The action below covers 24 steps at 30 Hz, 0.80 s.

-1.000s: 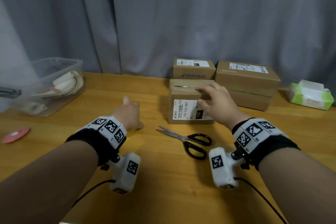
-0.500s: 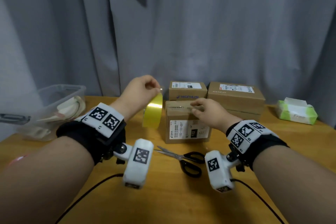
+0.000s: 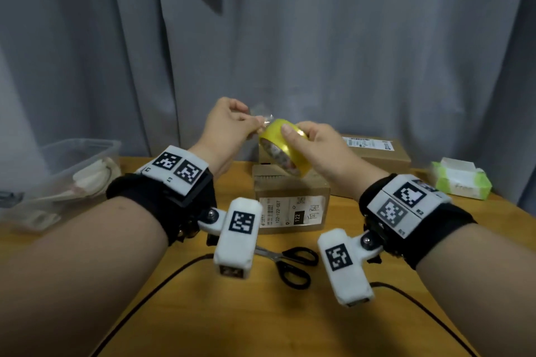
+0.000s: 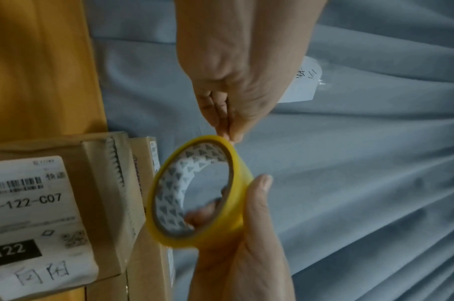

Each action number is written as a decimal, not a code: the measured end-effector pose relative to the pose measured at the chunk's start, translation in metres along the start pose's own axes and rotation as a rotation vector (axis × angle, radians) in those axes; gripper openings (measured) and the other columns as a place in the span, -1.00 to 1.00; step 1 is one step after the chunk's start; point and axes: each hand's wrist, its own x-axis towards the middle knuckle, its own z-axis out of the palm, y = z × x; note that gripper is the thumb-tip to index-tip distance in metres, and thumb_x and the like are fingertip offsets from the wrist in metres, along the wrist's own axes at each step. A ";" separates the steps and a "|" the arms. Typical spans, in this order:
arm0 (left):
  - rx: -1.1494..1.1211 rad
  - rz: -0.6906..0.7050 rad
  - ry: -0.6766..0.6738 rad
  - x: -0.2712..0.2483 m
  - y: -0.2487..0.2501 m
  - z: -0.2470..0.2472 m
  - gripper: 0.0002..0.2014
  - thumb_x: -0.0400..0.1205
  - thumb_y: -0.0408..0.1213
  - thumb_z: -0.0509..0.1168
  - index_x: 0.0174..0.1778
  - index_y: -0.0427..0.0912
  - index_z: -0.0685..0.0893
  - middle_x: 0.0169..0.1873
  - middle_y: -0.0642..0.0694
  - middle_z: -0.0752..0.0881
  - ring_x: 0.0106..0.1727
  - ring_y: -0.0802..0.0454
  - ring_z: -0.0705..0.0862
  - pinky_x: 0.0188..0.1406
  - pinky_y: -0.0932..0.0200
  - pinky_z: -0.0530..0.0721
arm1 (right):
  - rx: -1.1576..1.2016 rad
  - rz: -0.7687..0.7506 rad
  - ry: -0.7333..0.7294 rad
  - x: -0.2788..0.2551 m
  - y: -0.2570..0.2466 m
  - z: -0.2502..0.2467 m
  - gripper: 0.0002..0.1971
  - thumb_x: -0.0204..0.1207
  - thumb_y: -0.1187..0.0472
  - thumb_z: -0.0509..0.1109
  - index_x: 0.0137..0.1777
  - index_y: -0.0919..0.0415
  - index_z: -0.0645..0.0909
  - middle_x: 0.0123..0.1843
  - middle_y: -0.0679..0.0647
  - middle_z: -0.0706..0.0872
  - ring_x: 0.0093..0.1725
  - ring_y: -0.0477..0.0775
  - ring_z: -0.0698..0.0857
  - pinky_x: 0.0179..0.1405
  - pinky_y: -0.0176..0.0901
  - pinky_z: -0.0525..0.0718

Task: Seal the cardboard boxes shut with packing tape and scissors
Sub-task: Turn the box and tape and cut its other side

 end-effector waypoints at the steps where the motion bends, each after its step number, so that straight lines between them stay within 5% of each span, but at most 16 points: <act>1: -0.040 -0.063 -0.017 0.002 -0.001 -0.001 -0.72 0.55 -0.46 0.41 0.04 -0.21 0.44 -0.37 -0.10 0.68 -0.41 0.18 0.63 -0.39 0.39 0.61 | -0.050 -0.009 0.030 0.002 -0.002 -0.005 -0.68 0.65 0.02 0.30 -0.26 0.20 0.57 -0.51 -0.09 0.61 -0.55 -0.21 0.55 -0.52 -0.36 0.50; 4: -0.063 -0.230 -0.063 0.004 -0.005 0.000 -0.68 0.52 -0.43 0.44 0.16 -0.28 0.56 -0.30 -0.10 0.71 -0.34 0.14 0.66 -0.46 0.42 0.61 | -0.284 -0.030 0.039 0.011 -0.001 -0.017 -0.60 0.56 -0.10 0.38 -0.41 0.13 0.49 -0.49 0.01 0.51 -0.51 -0.10 0.50 -0.47 -0.23 0.48; 11: 0.058 -0.258 -0.152 -0.002 -0.018 0.000 -0.90 0.53 -0.31 0.45 -0.13 -0.26 0.73 -0.43 -0.02 0.67 -0.46 0.18 0.56 -0.49 0.40 0.52 | -0.452 -0.016 0.053 0.013 -0.002 -0.025 -0.51 0.38 -0.25 0.47 -0.43 0.17 0.49 -0.50 0.01 0.40 -0.48 -0.04 0.41 -0.46 -0.19 0.36; 14: 0.050 -0.229 -0.075 -0.003 -0.026 -0.003 -0.90 0.56 -0.33 0.43 -0.24 -0.23 0.67 -0.55 0.02 0.64 -0.58 0.23 0.56 -0.60 0.44 0.50 | -0.257 0.068 0.113 0.007 0.006 -0.020 -0.49 0.47 -0.20 0.43 -0.39 0.26 0.48 -0.46 0.14 0.44 -0.45 0.03 0.46 -0.44 -0.18 0.40; 16: 0.079 -0.213 -0.048 -0.004 -0.031 -0.006 -0.87 0.57 -0.34 0.41 -0.27 -0.24 0.65 -0.63 0.06 0.63 -0.63 0.27 0.55 -0.62 0.45 0.50 | 0.027 0.207 0.069 0.002 0.017 -0.012 -0.56 0.55 -0.09 0.40 -0.21 0.35 0.66 -0.27 0.20 0.71 -0.22 0.14 0.71 -0.21 -0.11 0.62; 18: 0.146 -0.197 -0.033 -0.003 -0.035 -0.011 -0.86 0.59 -0.34 0.40 -0.27 -0.26 0.65 -0.54 -0.02 0.65 -0.65 0.32 0.54 -0.62 0.49 0.50 | 0.102 0.260 0.053 -0.001 0.024 -0.006 -0.60 0.58 -0.03 0.37 -0.09 0.39 0.66 -0.17 0.20 0.71 -0.13 0.17 0.69 -0.11 -0.02 0.61; 21: 0.210 -0.185 -0.020 0.002 -0.037 -0.020 -0.84 0.60 -0.32 0.39 -0.27 -0.29 0.65 -0.43 -0.11 0.66 -0.59 0.27 0.54 -0.60 0.50 0.46 | -0.151 0.146 0.081 0.006 0.020 -0.010 -0.60 0.57 -0.11 0.36 -0.28 0.22 0.47 -0.35 0.12 0.44 -0.34 0.03 0.47 -0.33 -0.14 0.38; 24: 0.224 -0.208 0.011 0.004 -0.043 -0.026 -0.85 0.62 -0.28 0.37 -0.20 -0.30 0.66 -0.39 -0.09 0.66 -0.46 0.16 0.50 -0.53 0.44 0.50 | -0.395 0.162 0.082 0.028 0.007 -0.021 -0.52 0.56 -0.17 0.34 -0.43 0.14 0.35 -0.46 0.00 0.38 -0.40 0.01 0.42 -0.37 -0.13 0.34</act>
